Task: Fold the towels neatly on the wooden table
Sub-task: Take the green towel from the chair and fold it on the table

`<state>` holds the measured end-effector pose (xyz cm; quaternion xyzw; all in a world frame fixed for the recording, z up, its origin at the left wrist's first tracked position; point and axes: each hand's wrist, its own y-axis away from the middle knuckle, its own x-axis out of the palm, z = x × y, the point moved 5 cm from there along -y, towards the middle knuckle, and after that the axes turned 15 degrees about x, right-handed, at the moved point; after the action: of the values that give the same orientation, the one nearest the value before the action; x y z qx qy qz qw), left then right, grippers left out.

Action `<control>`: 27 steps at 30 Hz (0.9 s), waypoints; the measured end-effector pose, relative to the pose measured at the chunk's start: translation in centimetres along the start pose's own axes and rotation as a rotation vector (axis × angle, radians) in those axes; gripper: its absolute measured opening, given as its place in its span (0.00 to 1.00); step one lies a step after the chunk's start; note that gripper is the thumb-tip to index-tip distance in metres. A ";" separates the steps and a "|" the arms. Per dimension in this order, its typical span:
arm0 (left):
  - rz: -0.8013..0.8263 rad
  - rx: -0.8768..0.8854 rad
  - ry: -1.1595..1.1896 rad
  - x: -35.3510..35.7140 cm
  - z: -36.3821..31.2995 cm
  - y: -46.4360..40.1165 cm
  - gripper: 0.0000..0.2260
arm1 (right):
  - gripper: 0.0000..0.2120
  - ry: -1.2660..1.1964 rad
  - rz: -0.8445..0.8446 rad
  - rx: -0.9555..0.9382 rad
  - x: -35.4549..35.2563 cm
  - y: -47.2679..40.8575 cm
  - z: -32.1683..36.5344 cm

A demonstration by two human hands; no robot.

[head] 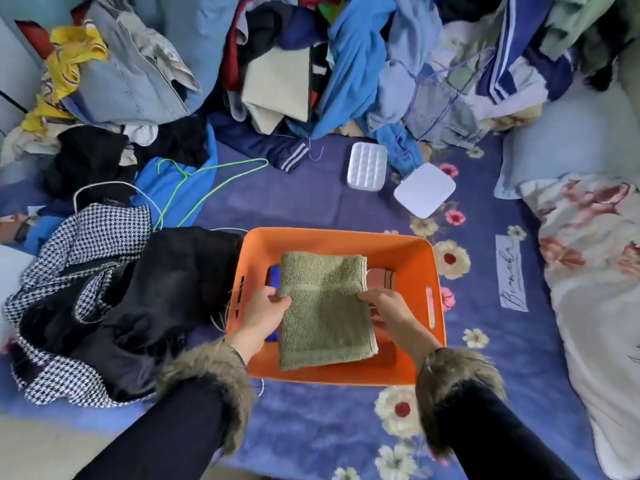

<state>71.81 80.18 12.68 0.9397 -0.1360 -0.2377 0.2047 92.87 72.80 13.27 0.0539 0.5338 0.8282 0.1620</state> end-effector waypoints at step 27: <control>0.007 0.463 -0.930 3.9 5.5 -9.5 0.18 | 0.21 0.685 -0.371 -0.311 6.3 -14.6 -0.6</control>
<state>73.83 85.42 2.49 0.7551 -0.2647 -0.5930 -0.0900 89.91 79.88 -0.66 -0.3466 0.4262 0.8258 0.1277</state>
